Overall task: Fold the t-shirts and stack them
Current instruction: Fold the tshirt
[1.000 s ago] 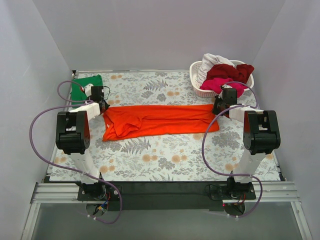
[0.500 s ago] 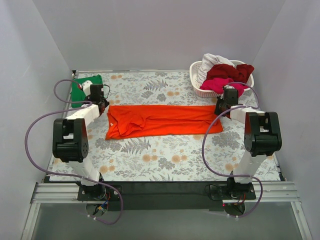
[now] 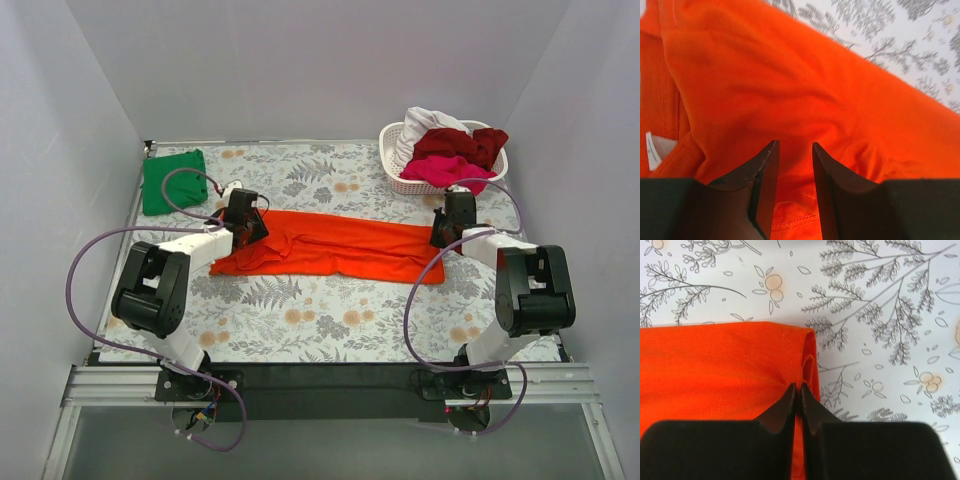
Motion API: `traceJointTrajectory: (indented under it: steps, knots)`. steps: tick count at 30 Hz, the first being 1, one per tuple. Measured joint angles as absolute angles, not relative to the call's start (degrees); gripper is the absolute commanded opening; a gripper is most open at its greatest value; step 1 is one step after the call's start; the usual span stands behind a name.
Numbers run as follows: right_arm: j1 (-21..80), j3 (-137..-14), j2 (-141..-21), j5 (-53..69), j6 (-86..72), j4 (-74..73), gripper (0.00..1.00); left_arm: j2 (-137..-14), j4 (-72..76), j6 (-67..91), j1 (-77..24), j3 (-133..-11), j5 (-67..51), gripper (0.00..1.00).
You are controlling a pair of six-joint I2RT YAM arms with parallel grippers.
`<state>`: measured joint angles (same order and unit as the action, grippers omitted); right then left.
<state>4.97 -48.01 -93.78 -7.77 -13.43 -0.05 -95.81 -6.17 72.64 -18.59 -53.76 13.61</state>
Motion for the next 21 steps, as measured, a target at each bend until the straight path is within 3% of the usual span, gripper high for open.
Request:
traceJointTrajectory:
  steps: [6,9,12,21]
  knots:
    - [6.0,-46.0,-89.6,-11.4,-13.5,-3.2,0.04,-98.7,-7.0,73.3,-19.0,-52.9,13.4,0.31]
    - [6.2,-46.5,-88.7,-13.5,-13.6,-5.6,0.32,-100.8,-6.5,73.1,-19.2,-54.5,14.7,0.31]
    - [8.1,-47.3,-86.7,-17.9,-12.8,-8.3,0.41,-103.2,-5.9,72.7,-19.3,-56.9,16.9,0.31]
    - [15.7,-49.3,-80.7,-19.2,-10.5,-9.3,0.43,-108.8,-5.1,70.4,-19.4,-63.2,20.5,0.3]
